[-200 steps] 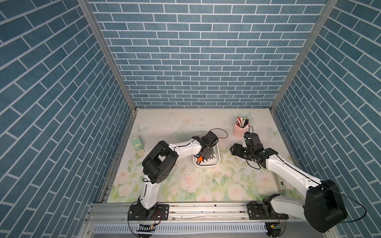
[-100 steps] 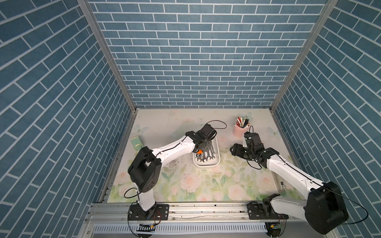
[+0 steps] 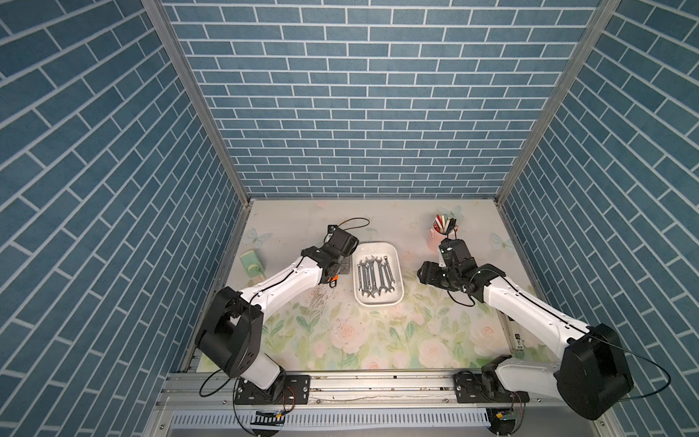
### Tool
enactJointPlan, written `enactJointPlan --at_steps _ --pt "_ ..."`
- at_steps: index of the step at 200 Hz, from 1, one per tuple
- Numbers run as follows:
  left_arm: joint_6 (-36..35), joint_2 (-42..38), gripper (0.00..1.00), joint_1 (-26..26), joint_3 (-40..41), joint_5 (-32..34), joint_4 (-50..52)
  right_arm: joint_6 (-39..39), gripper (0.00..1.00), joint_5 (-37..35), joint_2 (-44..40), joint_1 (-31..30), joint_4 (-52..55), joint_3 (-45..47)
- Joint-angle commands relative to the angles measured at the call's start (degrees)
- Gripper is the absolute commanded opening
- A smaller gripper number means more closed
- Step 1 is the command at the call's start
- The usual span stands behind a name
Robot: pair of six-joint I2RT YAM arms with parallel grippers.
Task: Take out the wrench from the storage box
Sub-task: Place the wrench at the center of the board.
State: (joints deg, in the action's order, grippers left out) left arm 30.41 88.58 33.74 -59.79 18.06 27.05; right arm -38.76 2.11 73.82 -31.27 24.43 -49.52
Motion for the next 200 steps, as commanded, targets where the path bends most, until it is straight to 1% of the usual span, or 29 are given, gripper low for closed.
enactJointPlan --at_steps 1,56,100,125,132,141,169,176,200 --pt "3.38 -0.34 0.14 -0.85 2.42 2.06 -6.76 -1.19 0.72 -2.18 2.12 -1.91 2.64 -3.08" --pt "5.06 5.37 0.14 -1.01 6.67 -0.15 -11.69 -2.90 0.71 -3.47 5.54 -4.45 4.44 -7.02" --pt "4.51 8.62 0.16 -0.99 7.26 -0.91 -13.31 -2.87 0.67 -5.09 10.71 -7.00 8.33 -14.48" --pt "3.70 11.00 0.17 -1.01 6.68 -0.82 -13.03 -2.64 0.59 -4.76 14.88 -7.79 11.17 -19.73" --pt "3.69 10.93 0.19 -1.03 6.87 -0.92 -13.21 -2.61 0.57 -4.62 16.26 -7.97 12.14 -21.39" --pt "3.62 10.40 0.24 -0.97 7.10 -1.07 -13.13 -2.48 0.57 -4.63 18.06 -8.47 13.33 -23.64" --pt "2.76 6.59 0.53 -1.02 7.32 -0.84 -12.14 -2.13 0.56 -6.18 24.49 -11.36 18.09 -32.03" --pt "2.64 5.16 0.55 -1.12 7.40 -0.53 -11.64 -2.02 0.56 -6.39 26.13 -12.07 18.87 -33.95" --pt "1.94 -0.25 0.58 -1.60 7.23 0.07 -9.38 -2.19 0.54 -7.49 31.44 -13.92 20.77 -39.30"
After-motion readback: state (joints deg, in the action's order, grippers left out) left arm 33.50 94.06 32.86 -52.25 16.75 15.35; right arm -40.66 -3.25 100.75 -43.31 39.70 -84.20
